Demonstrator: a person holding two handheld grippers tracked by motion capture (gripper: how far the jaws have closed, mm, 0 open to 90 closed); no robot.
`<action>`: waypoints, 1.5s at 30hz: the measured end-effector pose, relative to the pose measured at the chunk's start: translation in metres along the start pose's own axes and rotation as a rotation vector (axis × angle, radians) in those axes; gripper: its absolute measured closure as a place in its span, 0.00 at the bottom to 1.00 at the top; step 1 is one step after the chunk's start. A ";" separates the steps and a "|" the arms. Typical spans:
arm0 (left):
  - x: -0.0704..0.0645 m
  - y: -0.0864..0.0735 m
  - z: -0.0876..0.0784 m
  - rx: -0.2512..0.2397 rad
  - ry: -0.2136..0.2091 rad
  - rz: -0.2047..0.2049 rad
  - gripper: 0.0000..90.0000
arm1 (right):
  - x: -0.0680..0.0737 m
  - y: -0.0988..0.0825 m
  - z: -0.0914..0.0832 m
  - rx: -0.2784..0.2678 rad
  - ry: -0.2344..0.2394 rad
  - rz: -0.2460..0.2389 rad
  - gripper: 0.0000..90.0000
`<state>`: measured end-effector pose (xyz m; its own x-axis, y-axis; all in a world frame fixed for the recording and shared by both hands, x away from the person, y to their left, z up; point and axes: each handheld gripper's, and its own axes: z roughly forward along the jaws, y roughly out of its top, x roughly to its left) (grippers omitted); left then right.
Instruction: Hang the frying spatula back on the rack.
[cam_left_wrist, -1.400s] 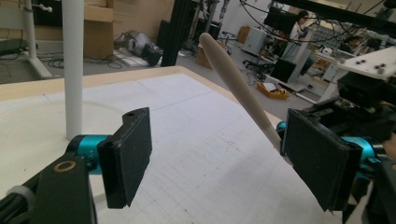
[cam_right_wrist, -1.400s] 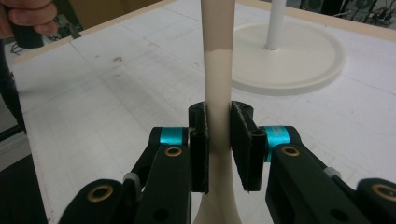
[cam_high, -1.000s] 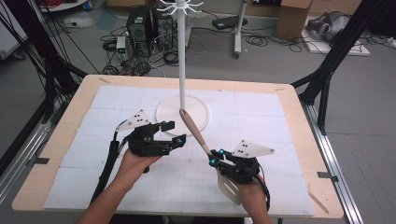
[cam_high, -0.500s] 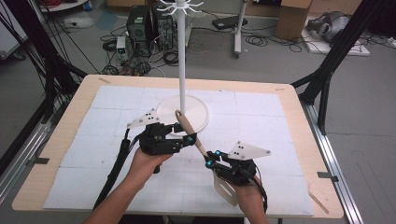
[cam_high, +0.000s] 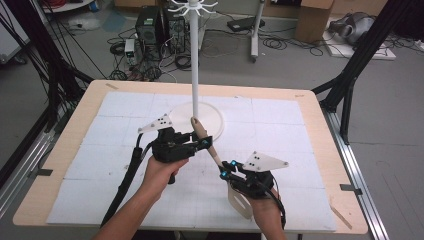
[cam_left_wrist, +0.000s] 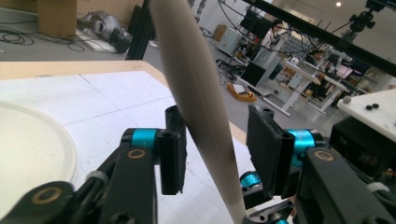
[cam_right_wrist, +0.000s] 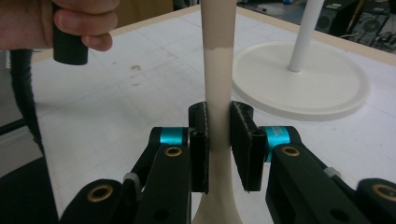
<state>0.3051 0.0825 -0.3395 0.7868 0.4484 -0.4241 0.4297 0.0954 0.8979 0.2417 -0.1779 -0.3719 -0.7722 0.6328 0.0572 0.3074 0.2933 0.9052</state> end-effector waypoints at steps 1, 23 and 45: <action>0.000 0.000 0.000 0.000 0.000 0.000 0.69 | 0.000 0.000 0.000 0.000 0.000 0.000 0.86; -0.024 0.037 0.005 -0.091 -0.086 0.127 0.82 | 0.002 0.019 -0.007 -0.098 -0.059 0.008 0.80; -0.007 0.130 0.006 -0.039 -0.073 0.290 0.82 | -0.046 -0.015 -0.069 -0.177 -0.364 0.100 0.26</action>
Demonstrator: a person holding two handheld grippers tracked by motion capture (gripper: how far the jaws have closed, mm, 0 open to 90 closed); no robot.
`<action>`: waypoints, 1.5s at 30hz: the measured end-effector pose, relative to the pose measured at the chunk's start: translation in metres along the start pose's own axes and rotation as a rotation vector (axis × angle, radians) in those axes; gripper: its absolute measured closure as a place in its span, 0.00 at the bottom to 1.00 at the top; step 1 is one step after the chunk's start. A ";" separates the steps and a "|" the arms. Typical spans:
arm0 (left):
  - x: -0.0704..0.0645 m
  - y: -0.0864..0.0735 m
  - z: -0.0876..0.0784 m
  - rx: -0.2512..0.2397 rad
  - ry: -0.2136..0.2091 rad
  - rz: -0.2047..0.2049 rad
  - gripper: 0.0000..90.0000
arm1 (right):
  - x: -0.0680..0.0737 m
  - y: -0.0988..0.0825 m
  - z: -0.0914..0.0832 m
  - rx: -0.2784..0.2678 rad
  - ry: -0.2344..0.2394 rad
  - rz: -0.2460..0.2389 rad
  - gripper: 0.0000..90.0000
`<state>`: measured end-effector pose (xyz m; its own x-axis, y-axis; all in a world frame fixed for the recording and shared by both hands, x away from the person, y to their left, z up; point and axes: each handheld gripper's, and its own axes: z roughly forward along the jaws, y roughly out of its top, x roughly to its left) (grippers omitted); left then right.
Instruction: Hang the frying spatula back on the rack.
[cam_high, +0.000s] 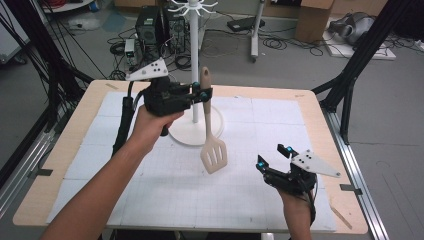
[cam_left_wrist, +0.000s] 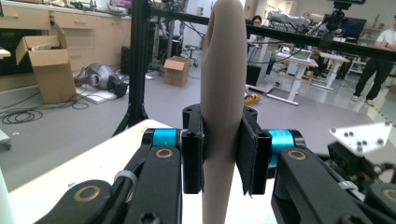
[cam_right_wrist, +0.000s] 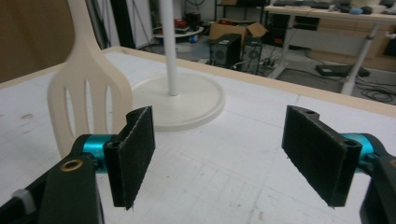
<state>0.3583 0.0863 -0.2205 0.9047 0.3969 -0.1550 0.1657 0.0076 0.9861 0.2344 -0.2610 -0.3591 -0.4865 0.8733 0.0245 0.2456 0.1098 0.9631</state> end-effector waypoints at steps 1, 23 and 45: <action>0.003 0.007 0.002 -0.003 -0.003 0.003 0.82 | -0.002 -0.001 0.000 -0.003 -0.004 -0.004 0.24; 0.059 0.069 0.026 0.008 0.022 -0.018 0.82 | -0.014 -0.007 -0.004 0.004 0.001 0.002 0.20; 0.082 0.075 0.027 0.004 0.037 -0.073 0.82 | -0.013 -0.009 -0.002 0.012 0.013 0.017 0.20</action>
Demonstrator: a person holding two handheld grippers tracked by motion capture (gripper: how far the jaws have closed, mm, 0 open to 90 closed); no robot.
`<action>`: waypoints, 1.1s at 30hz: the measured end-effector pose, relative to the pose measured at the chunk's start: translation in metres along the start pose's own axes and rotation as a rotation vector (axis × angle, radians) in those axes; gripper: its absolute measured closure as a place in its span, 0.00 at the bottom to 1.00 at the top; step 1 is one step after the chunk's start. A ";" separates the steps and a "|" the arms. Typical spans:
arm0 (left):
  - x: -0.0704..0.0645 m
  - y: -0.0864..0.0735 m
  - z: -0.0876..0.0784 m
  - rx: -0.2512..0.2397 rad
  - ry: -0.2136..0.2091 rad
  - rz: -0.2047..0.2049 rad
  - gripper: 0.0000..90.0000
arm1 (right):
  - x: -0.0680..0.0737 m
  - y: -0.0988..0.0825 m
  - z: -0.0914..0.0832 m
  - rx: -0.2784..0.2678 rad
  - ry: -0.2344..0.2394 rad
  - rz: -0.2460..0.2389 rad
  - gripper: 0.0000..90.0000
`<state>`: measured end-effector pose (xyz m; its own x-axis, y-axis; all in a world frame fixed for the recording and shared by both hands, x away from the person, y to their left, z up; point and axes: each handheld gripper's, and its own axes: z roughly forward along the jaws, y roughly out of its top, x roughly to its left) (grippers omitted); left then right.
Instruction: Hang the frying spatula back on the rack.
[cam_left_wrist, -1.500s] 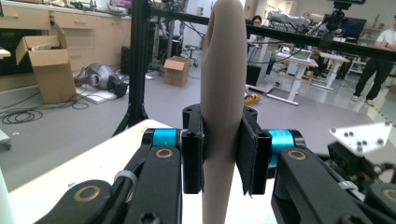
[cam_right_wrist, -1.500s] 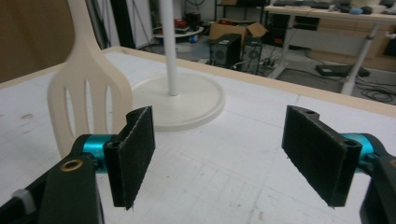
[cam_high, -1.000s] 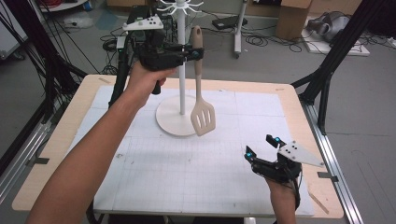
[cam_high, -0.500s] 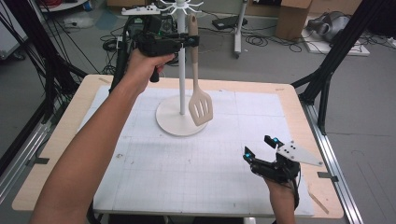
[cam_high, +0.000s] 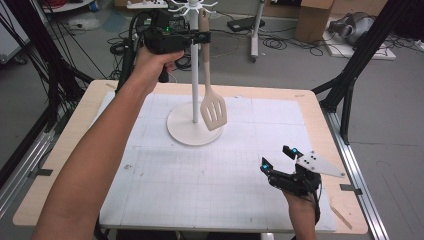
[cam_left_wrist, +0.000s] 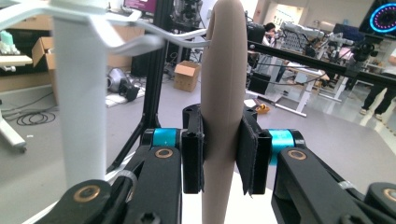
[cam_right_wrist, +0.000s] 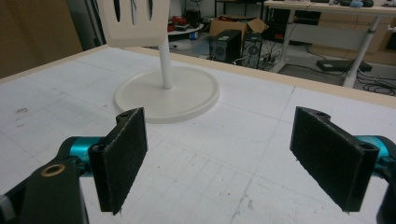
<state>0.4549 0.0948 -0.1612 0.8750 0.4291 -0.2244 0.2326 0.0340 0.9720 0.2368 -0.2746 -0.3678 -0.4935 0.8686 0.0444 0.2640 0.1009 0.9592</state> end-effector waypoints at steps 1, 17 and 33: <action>0.000 0.000 0.000 0.000 0.000 0.000 0.82 | 0.000 0.000 0.000 0.000 0.000 0.000 0.20; -0.009 -0.007 -0.010 0.011 0.121 0.082 0.67 | -0.004 -0.004 -0.002 0.015 -0.019 0.001 0.20; -0.032 -0.079 -0.101 -0.051 0.220 0.163 0.23 | -0.006 -0.008 -0.001 0.073 -0.054 -0.020 0.20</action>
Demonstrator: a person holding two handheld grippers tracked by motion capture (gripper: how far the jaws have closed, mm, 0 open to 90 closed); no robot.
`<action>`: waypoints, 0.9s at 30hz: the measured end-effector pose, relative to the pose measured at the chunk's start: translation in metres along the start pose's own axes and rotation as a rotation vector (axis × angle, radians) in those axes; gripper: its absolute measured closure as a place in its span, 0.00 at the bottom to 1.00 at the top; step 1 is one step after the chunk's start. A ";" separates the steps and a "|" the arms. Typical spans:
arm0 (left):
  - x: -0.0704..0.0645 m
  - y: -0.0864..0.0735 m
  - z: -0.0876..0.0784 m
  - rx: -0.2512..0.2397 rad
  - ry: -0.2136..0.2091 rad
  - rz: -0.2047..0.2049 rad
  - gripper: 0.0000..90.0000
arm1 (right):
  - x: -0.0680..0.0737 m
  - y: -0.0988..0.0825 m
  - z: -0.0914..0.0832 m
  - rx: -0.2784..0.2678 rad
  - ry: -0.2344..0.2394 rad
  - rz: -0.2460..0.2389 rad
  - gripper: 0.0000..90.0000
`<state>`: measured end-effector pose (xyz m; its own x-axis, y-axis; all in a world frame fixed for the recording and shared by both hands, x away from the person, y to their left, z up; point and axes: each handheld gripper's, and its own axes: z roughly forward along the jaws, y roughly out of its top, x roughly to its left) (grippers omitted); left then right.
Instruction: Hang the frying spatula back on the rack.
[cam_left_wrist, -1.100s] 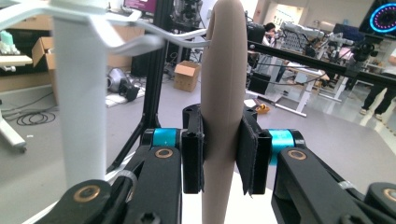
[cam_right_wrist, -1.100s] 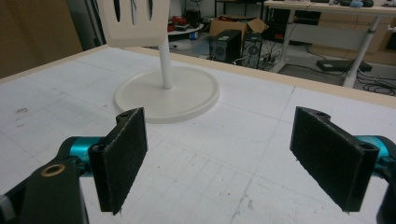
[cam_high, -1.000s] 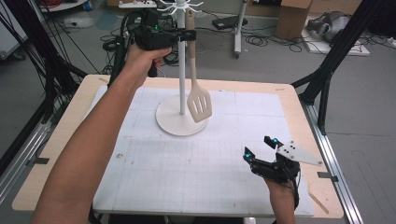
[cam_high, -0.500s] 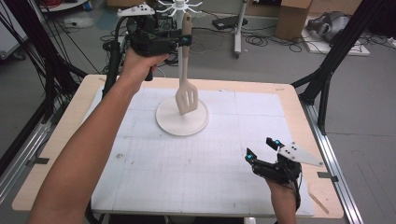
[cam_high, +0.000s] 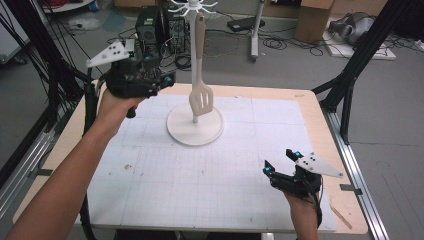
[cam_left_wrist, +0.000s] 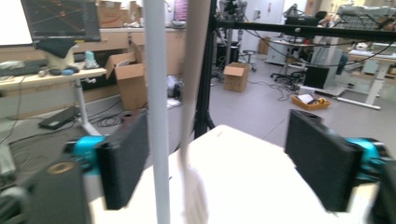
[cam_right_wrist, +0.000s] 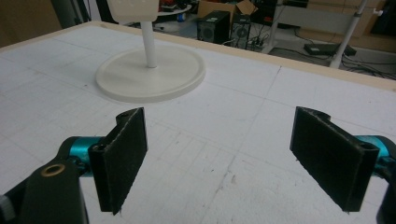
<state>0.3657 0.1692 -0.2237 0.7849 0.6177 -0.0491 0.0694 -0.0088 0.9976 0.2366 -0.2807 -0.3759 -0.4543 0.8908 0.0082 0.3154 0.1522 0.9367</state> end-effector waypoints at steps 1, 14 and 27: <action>-0.001 -0.006 -0.006 -0.005 0.000 -0.003 0.23 | 0.000 -0.001 0.000 0.000 0.004 0.004 0.20; -0.011 -0.082 -0.062 -0.001 0.042 -0.005 0.18 | -0.006 -0.013 -0.006 0.019 0.042 0.007 0.20; -0.028 -0.151 -0.093 0.021 0.073 -0.032 0.18 | 0.002 -0.026 -0.006 0.033 0.060 -0.025 0.20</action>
<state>0.2765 0.2262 -0.3683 0.7352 0.6735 -0.0761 0.1070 -0.0045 0.9942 0.2230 -0.2851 -0.3979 -0.5109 0.8596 0.0072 0.3308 0.1889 0.9246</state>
